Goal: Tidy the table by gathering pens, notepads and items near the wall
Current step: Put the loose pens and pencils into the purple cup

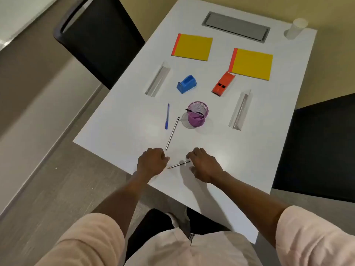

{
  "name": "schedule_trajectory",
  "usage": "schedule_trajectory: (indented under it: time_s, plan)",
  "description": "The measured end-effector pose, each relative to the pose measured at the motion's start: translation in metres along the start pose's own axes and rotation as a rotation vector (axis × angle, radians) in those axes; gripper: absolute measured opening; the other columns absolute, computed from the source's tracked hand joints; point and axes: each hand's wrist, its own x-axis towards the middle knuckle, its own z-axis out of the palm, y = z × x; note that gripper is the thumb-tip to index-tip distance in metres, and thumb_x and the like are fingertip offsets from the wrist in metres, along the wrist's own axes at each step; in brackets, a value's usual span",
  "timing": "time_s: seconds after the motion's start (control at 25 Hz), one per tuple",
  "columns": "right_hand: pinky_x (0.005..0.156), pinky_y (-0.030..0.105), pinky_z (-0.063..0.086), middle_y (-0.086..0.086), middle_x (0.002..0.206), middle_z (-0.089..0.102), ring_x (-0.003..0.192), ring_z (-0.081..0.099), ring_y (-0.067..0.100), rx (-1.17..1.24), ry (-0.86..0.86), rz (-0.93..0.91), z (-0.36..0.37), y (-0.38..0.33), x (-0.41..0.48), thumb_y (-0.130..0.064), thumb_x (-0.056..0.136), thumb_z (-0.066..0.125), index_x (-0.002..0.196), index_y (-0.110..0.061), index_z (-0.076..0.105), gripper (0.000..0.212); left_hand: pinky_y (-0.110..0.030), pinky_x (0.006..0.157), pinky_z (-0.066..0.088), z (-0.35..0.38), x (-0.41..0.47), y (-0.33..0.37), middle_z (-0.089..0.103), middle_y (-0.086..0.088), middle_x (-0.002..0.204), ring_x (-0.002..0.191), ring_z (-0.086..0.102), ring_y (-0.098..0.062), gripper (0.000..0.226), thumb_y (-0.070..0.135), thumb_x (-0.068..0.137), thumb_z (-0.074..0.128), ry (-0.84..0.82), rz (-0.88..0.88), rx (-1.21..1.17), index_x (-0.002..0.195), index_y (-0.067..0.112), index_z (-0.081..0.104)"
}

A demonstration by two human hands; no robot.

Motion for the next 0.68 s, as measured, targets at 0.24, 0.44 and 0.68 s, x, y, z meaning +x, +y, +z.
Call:
schedule_trajectory:
  time_s: [0.24, 0.44, 0.68]
  plan:
    - [0.088, 0.043, 0.048, 0.018, 0.129, 0.06, 0.116, 0.058, 0.037, -0.177, -0.027, -0.144, 0.013, 0.005, 0.04, 0.001, 0.085, 0.069, 0.138, -0.007, 0.058, 0.055, -0.043, 0.095, 0.059, 0.001, 0.056, 0.025, 0.076, -0.009, 0.111, 0.107, 0.072, -0.036, 0.028, 0.044, 0.098, 0.069, 0.021, -0.151, 0.03, 0.106, 0.017, 0.074]
    - [0.082, 0.047, 0.047, 0.021, 0.114, 0.061, 0.105, 0.058, 0.04, -0.187, -0.02, -0.187, 0.024, 0.013, 0.057, 0.003, 0.085, 0.065, 0.124, 0.0, 0.063, 0.039, -0.038, 0.087, 0.053, 0.012, 0.098, 0.025, 0.074, -0.009, 0.118, 0.112, 0.072, -0.035, 0.04, 0.049, 0.097, 0.073, 0.036, -0.166, 0.122, 0.116, 0.013, 0.069]
    - [0.078, 0.044, 0.048, 0.015, 0.103, 0.065, 0.094, 0.06, 0.035, -0.159, 0.016, -0.172, 0.039, 0.019, 0.064, 0.002, 0.089, 0.065, 0.111, -0.006, 0.067, 0.024, -0.039, 0.088, 0.061, 0.028, 0.121, 0.022, 0.08, -0.011, 0.115, 0.108, 0.077, -0.034, 0.046, 0.046, 0.088, 0.086, -0.053, -0.218, 0.106, 0.115, 0.01, 0.075]
